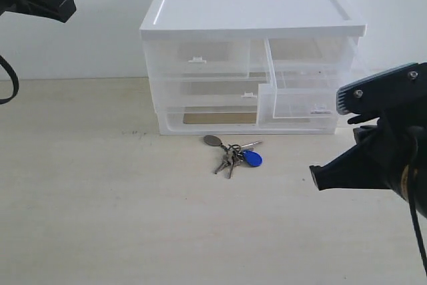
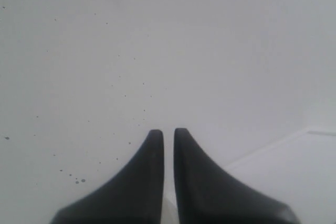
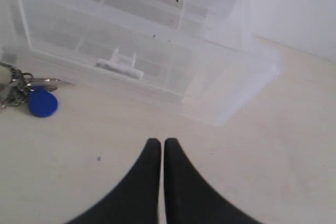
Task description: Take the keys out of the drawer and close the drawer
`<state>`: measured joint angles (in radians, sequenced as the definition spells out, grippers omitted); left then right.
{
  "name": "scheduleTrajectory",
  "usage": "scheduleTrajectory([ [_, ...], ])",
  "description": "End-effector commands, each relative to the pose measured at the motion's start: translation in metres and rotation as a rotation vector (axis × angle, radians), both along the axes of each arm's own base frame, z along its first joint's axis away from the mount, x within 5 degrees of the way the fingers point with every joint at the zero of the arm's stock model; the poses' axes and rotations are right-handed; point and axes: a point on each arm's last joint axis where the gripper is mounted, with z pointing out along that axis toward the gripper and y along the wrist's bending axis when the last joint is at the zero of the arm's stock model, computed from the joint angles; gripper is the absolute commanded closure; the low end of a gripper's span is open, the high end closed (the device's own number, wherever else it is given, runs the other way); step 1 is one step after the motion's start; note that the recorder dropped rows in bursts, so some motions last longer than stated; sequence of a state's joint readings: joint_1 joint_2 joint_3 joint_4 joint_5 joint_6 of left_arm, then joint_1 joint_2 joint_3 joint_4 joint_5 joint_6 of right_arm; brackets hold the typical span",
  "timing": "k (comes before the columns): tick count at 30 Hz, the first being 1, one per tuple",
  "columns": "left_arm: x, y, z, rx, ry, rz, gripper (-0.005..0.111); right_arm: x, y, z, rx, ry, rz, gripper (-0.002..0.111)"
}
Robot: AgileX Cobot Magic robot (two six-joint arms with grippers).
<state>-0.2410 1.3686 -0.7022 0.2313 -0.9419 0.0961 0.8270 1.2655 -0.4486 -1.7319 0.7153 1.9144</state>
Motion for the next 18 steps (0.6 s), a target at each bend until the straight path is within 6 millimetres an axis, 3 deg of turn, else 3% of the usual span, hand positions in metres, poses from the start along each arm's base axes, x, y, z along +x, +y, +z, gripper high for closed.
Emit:
scheduleTrajectory([
  [1,0.003,-0.001,-0.006,-0.018,0.014,-0.007,0.102,0.011,0.005,0.007,-0.02,-0.049,-0.044,0.108],
  [6,0.008,-0.002,-0.012,-0.035,0.014,-0.019,0.102,0.033,0.012,0.004,-0.024,0.007,-0.033,0.108],
  [11,0.009,-0.003,-0.014,-0.041,0.006,-0.024,0.102,0.055,0.002,0.0,-0.045,0.042,-0.075,0.108],
  [18,0.009,-0.003,-0.014,-0.042,0.004,-0.024,0.102,0.079,-0.001,0.016,0.036,0.059,-0.033,0.108],
])
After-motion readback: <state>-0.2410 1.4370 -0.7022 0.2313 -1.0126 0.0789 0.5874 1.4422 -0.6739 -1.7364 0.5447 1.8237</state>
